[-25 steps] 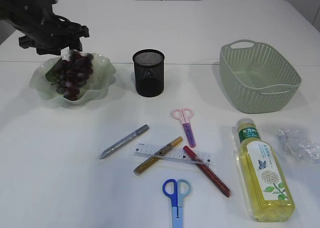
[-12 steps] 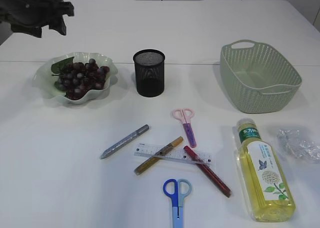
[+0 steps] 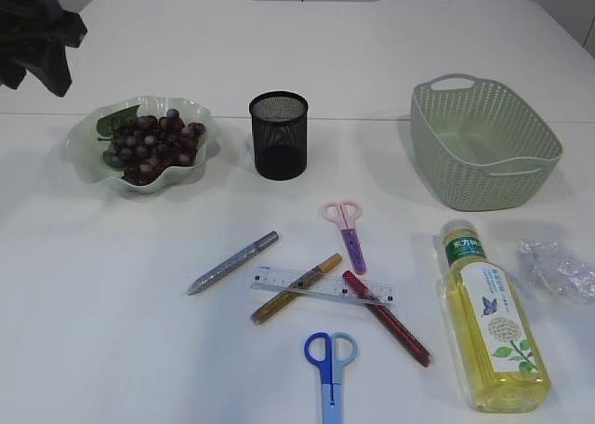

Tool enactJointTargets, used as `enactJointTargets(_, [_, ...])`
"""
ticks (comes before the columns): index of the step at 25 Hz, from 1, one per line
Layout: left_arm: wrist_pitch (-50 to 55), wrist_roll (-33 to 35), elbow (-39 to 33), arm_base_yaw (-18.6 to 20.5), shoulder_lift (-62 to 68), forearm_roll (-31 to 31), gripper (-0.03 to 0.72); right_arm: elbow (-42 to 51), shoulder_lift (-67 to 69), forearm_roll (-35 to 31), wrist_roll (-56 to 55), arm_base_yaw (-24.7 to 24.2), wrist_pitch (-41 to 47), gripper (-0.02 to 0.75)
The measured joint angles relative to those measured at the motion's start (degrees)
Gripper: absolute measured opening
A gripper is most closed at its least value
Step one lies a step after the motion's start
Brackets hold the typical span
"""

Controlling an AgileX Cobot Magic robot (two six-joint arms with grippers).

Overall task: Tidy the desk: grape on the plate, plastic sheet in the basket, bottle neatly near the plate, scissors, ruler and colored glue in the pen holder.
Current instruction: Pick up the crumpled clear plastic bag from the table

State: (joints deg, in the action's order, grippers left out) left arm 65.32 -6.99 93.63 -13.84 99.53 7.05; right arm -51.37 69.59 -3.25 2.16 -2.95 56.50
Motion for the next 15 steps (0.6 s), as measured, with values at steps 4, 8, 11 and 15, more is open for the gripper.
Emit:
enactJointTargets(4, [0.2,1.0,-2.8,0.0,-2.5,-2.1,0.344,-0.6,4.9,1.0,-0.1,0.0,-3.1,0.564])
enactJointTargets(8, [-0.2,1.0,-8.6,0.0,-6.0,-2.7,0.315,-2.1,10.5,2.0,3.1,0.0,-4.8,0.570])
enactJointTargets(11, [-0.9,1.1,-14.1,0.0,-8.9,-2.8,0.311,-4.1,14.8,2.0,3.9,0.0,-7.1,0.595])
enactJointTargets(15, [-1.3,1.1,-21.5,0.0,-13.7,-2.8,0.310,-7.4,21.2,2.3,4.0,0.0,-8.8,0.605])
